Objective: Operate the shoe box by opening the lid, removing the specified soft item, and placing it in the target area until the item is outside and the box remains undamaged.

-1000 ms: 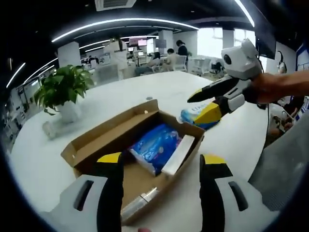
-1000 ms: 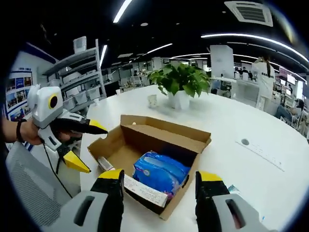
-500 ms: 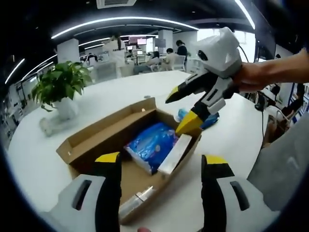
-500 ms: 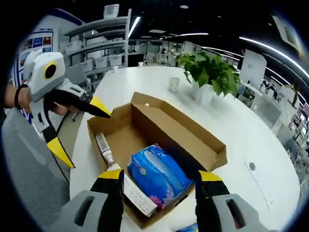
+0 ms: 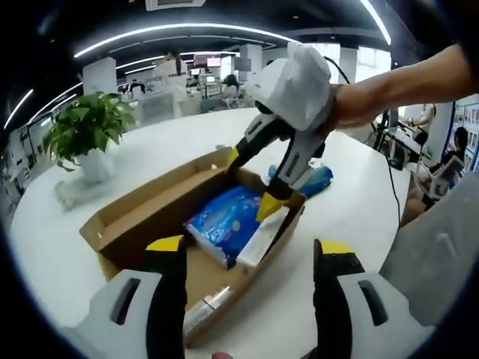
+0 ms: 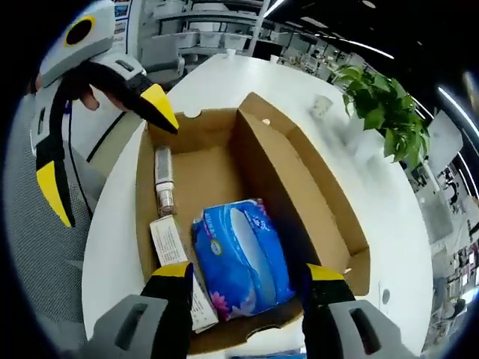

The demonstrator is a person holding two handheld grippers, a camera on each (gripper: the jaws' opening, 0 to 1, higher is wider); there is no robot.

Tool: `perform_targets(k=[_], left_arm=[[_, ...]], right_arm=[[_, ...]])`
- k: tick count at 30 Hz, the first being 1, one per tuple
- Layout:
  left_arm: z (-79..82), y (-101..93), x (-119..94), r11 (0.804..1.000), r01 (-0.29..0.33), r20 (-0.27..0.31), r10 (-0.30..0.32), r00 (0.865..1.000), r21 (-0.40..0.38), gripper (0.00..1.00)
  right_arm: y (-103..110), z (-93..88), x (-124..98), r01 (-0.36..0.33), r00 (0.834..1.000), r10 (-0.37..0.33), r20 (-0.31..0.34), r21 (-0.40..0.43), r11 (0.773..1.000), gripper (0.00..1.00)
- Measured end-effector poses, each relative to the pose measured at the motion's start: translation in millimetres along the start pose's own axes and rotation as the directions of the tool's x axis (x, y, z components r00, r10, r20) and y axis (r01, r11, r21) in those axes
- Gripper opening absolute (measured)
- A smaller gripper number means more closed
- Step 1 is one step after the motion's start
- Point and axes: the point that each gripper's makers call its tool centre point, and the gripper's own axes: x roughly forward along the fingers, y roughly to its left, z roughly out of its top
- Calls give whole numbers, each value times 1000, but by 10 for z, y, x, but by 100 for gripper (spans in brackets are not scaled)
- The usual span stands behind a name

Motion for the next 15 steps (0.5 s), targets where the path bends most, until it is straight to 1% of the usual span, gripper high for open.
perform_targets(k=[2,3,4,5,8,15], left_arm=[[-5,-1,3,1000,0,-1,0,1000,1,68],[-6,-4,3,1000,2,-1,-2,1000,1,68],[-5,-9,5,1000,3,-1,-3,1000,2,68],[-5,-13,6,1000,4,-1,-4,1000,6,68],[0,-33,12,1000,9,-3,-9,1000,16,69],[10,-47,23,999,13,-4,-13,1000,30,69]], right_arm=[[16,-13,59,-10,1000,9,-25,-49,999,58],[23,42,82,-14,1000,14,-6,-39,999,55],[1,101,102,-10,1000,10,18,-18,1000,56],[-10,87,126,-15,1000,15,-1,-27,1000,60],[-24,28,211,-31,999,29,-45,-48,998,58],[-22,44,363,-56,997,53,-60,-46,997,59]])
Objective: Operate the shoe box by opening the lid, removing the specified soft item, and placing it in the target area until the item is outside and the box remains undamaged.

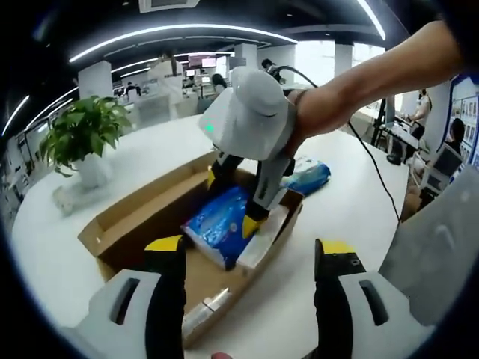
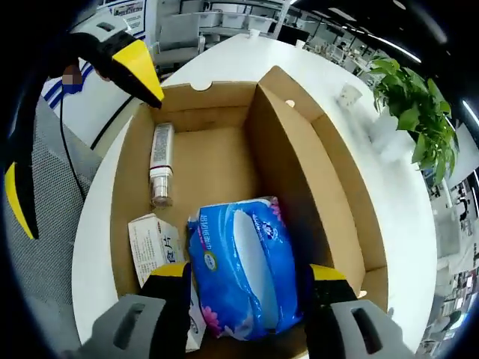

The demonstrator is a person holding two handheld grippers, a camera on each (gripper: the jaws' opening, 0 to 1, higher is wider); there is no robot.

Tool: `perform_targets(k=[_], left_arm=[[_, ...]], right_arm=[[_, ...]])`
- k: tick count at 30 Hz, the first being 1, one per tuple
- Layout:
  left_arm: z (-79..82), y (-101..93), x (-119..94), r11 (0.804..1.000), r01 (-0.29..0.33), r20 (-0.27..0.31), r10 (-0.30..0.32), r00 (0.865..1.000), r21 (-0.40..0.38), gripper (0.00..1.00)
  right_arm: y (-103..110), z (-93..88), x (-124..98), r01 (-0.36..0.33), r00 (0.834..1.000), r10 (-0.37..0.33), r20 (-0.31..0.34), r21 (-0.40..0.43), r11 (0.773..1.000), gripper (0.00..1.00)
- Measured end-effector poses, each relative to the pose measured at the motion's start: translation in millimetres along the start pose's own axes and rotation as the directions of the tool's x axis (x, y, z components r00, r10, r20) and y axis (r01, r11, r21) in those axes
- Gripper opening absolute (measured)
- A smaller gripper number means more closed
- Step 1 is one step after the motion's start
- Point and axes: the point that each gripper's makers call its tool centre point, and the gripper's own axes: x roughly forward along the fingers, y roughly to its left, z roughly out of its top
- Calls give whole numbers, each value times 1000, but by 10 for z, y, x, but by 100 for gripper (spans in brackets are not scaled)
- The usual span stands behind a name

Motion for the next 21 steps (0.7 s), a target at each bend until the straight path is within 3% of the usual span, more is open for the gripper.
perform_targets(k=[13,21], left_arm=[[-4,35,-3,1000,-10,2,10,1000,-5,68],[-9,9,10,1000,-6,-6,6,1000,17,68]], right_arm=[[84,-104,279,-44,996,42,-73,-25,999,61],[118,-175,391,-36,993,36,-108,10,999,60]])
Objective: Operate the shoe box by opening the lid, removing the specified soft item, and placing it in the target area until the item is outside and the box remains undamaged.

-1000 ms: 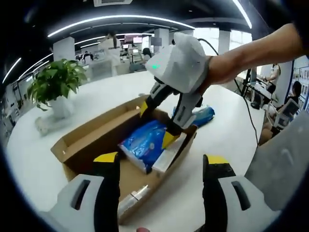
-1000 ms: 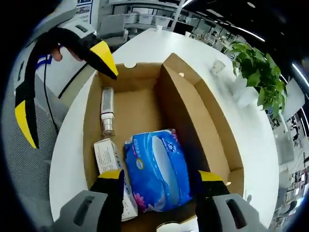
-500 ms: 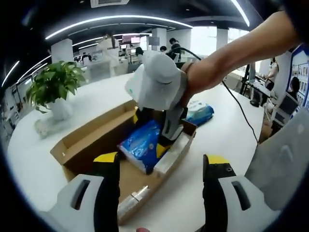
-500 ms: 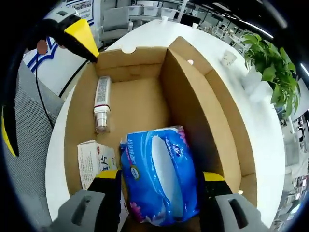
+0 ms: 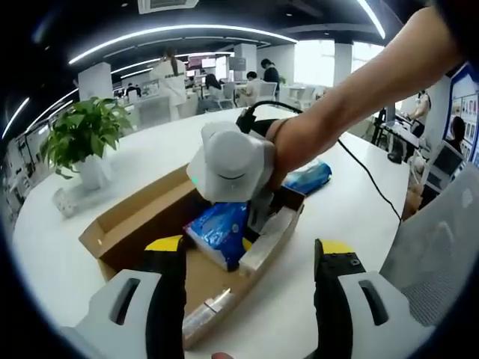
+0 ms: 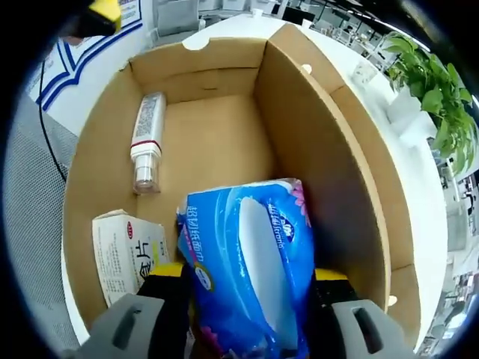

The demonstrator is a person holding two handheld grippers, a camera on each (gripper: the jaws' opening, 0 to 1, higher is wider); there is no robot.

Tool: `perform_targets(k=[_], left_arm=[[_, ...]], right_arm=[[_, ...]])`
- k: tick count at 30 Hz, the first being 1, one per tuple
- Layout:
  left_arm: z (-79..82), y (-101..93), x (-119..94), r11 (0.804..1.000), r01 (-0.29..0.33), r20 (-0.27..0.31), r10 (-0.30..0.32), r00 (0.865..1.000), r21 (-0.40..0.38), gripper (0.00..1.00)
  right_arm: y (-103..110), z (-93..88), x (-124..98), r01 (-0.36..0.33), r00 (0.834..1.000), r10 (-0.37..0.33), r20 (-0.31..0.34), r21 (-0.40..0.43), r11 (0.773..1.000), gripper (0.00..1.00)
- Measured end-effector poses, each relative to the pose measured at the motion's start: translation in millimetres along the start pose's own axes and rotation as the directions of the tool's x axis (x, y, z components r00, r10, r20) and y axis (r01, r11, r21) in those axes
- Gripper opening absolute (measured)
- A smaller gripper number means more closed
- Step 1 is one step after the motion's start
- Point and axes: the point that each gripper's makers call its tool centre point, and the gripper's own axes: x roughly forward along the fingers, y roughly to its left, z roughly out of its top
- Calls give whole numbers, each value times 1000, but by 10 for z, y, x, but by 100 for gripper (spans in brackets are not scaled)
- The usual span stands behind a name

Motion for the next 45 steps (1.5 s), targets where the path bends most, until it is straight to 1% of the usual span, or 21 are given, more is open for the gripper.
perform_targets(k=[2,4,7,11,15,17,22,30,40,45], left_arm=[[0,5,1,1000,0,0,0,1000,-2,68],[8,11,1,1000,-2,3,2,1000,-5,68],[7,15,8,1000,-4,0,4,1000,-4,68],[-33,-3,13,1000,0,-14,0,1000,4,68],[-48,-6,7,1000,-1,-20,2,1000,6,67],[-66,-2,9,1000,-2,-27,2,1000,8,67],[-76,4,8,1000,-7,-30,7,1000,8,67],[-74,-18,12,1000,-1,-31,2,1000,10,67],[-81,-79,18,1000,16,-36,-16,999,18,67],[-89,-80,9,1000,16,-36,-16,999,16,67]], right_arm=[[14,-3,-17,7,1000,-7,9,2,1000,57],[13,-8,-26,11,1000,-11,22,25,1000,55],[16,-6,-28,18,1000,-19,22,43,999,51],[50,6,-64,23,1000,-24,18,28,999,40],[87,32,-129,18,999,-20,35,52,998,36],[86,51,-171,26,998,-30,52,69,997,34],[66,126,-305,43,994,-51,94,92,995,33],[9,204,-509,82,987,-93,132,86,993,34],[65,267,-724,121,980,-124,152,34,992,34],[73,313,-851,145,974,-148,171,29,989,34]])
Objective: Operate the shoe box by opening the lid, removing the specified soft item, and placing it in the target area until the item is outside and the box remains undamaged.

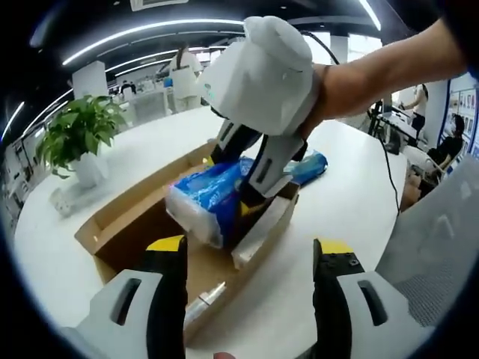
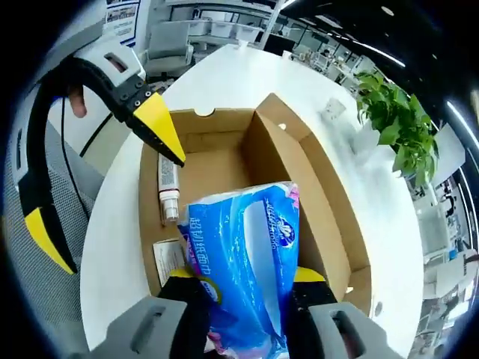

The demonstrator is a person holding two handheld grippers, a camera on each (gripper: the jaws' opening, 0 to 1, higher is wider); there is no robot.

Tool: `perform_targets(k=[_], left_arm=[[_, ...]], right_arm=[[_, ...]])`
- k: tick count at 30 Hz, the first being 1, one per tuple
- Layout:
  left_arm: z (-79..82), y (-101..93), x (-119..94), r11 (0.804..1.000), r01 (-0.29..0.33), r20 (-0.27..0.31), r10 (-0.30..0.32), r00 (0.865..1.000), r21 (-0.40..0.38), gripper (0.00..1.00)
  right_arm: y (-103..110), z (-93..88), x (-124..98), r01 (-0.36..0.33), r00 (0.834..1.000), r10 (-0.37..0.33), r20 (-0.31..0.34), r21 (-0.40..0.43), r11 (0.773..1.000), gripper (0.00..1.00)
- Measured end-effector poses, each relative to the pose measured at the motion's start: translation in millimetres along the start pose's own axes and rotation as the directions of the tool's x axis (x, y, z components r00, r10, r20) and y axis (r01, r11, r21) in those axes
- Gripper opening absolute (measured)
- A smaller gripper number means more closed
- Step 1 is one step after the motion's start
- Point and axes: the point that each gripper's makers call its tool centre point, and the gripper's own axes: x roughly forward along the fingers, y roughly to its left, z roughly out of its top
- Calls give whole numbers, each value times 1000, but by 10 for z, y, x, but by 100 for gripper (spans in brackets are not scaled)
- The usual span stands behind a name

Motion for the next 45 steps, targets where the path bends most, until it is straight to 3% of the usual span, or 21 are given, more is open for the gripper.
perform_targets(k=[14,23,36,39,45], left_arm=[[-5,0,-3,1000,4,4,-4,1000,-6,67],[19,10,-19,1000,0,13,0,1000,-26,67],[20,-32,-4,1000,12,5,-12,1000,-11,67],[15,-38,-10,1000,11,4,-11,1000,-9,67],[16,-40,-6,1000,9,2,-9,1000,-4,67]], right_arm=[[-94,271,-258,63,995,-66,70,40,997,34],[-118,256,-473,105,992,-105,66,5,994,34],[-122,-146,-770,145,989,-145,3,-9,989,35],[-107,-315,-863,147,989,-148,-21,-20,989,35],[-108,-854,-1050,163,983,-160,-94,24,986,35]])
